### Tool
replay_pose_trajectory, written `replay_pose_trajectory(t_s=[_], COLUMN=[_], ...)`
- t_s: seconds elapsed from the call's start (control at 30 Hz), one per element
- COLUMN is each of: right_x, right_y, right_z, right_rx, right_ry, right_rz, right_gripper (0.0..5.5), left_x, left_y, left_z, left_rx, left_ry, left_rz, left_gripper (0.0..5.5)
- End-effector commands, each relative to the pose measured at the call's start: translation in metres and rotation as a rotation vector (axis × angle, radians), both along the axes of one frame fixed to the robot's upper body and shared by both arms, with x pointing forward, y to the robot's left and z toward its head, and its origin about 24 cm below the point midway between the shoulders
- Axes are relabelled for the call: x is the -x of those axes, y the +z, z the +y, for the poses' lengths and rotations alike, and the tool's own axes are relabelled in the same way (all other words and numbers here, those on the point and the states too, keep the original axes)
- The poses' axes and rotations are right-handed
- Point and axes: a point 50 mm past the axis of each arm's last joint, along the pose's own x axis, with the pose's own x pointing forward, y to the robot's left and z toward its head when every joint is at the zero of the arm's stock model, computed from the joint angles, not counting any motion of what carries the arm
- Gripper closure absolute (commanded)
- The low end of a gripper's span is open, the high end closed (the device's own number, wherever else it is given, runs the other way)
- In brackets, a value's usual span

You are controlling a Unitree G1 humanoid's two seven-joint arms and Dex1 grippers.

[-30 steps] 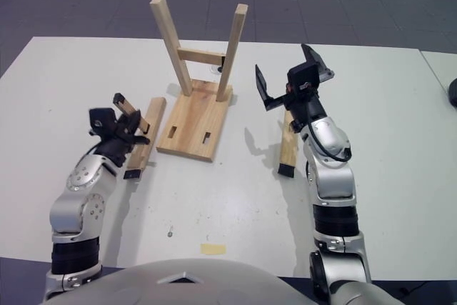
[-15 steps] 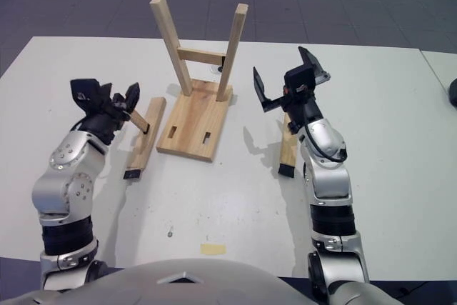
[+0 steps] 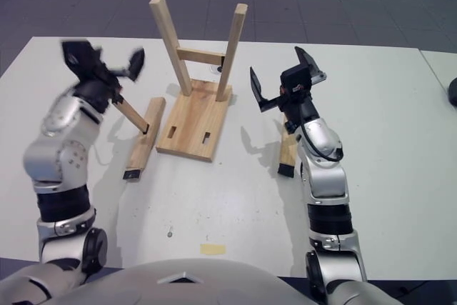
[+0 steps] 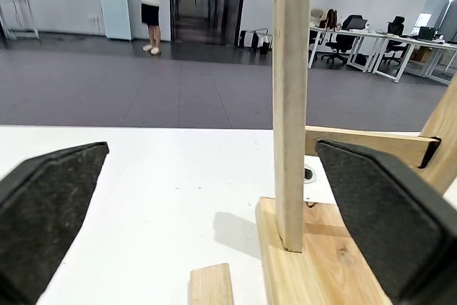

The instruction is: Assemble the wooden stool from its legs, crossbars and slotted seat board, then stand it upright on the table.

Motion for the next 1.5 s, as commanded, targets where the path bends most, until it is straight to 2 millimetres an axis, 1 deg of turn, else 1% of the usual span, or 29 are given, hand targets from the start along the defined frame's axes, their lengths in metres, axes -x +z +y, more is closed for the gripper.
replay_pose_trajectory(t_s=[0.03, 0.13, 0.2, 0.33, 0.4, 0.47, 0.53, 0.57, 0.6, 0.63, 0.73, 0.77, 0.87, 0.97, 1.07, 1.17, 1.23, 1.27, 1.37, 1.5], right_x=[0.002, 0.003, 0.004, 0.005, 0.005, 0.007, 0.008, 0.009, 0.01, 0.012, 0.016, 0.018, 0.018, 0.017, 0.017, 0.016, 0.015, 0.015, 0.016, 0.015], right_y=[0.0, -0.002, -0.002, -0.003, -0.003, -0.003, -0.003, -0.004, -0.005, -0.007, -0.011, -0.012, -0.013, -0.012, -0.012, -0.011, -0.011, -0.012, -0.012, -0.011], right_z=[0.001, 0.002, 0.004, 0.004, 0.004, 0.004, 0.004, 0.003, 0.003, 0.003, 0.004, 0.004, 0.004, 0.005, 0.005, 0.005, 0.005, 0.005, 0.006, 0.006], right_rx=[-0.014, -0.014, -0.021, -0.043, -0.068, -0.067, -0.063, -0.062, -0.061, -0.058, -0.053, -0.049, -0.031, -0.028, -0.027, -0.024, -0.025, -0.025, -0.026, -0.032], right_ry=[-0.004, -0.001, 0.001, -0.002, -0.007, -0.006, -0.006, -0.007, -0.011, -0.012, -0.01, -0.008, 0.001, 0.004, 0.003, 0.008, 0.005, 0.003, 0.0, -0.004], right_rz=[0.002, 0.006, 0.007, 0.017, 0.028, 0.029, 0.031, 0.033, 0.037, 0.044, 0.06, 0.063, 0.068, 0.067, 0.064, 0.062, 0.06, 0.062, 0.062, 0.055], right_gripper=[0.1, 0.1, 0.1, 0.1, 0.1, 0.1, 0.1, 0.1, 0.1, 0.1, 0.1, 0.1, 0.1, 0.1, 0.1, 0.1, 0.1, 0.1, 0.1, 0.1], left_x=[0.008, 0.003, 0.001, 0.002, 0.006, 0.015, 0.027, 0.035, 0.043, 0.053, 0.082, 0.089, 0.1, 0.098, 0.094, 0.096, 0.096, 0.094, 0.09, 0.099], left_y=[-0.048, -0.034, -0.02, 0.016, 0.032, 0.044, 0.05, 0.048, 0.043, 0.033, -0.011, -0.021, -0.045, -0.068, -0.08, -0.092, -0.094, -0.094, -0.094, -0.101], left_z=[-0.001, 0.001, 0.005, 0.009, 0.01, 0.011, 0.008, 0.006, 0.005, 0.005, 0.008, 0.009, 0.004, 0.006, 0.009, 0.019, 0.025, 0.025, 0.022, 0.02], left_rx=[0.021, -0.02, -0.034, -0.044, -0.045, -0.052, -0.056, -0.078, -0.098, -0.119, -0.179, -0.19, -0.196, -0.214, -0.235, -0.291, -0.324, -0.339, -0.337, -0.366], left_ry=[0.014, 0.009, 0.01, 0.029, 0.038, 0.042, 0.022, 0.001, -0.015, -0.027, -0.065, -0.074, -0.125, -0.117, -0.127, -0.117, -0.121, -0.131, -0.168, -0.218], left_rz=[0.192, 0.136, 0.091, -0.019, -0.057, -0.075, -0.064, -0.041, 0.001, 0.066, 0.303, 0.359, 0.474, 0.549, 0.582, 0.631, 0.647, 0.642, 0.639, 0.703], left_gripper=[0.11, 0.11, 0.11, 0.11, 0.11, 0.11, 0.11, 0.11, 0.11, 0.11, 0.11, 0.11, 0.11, 0.11, 0.11, 0.63, 0.95, 1.05, 1.57, 2.4])
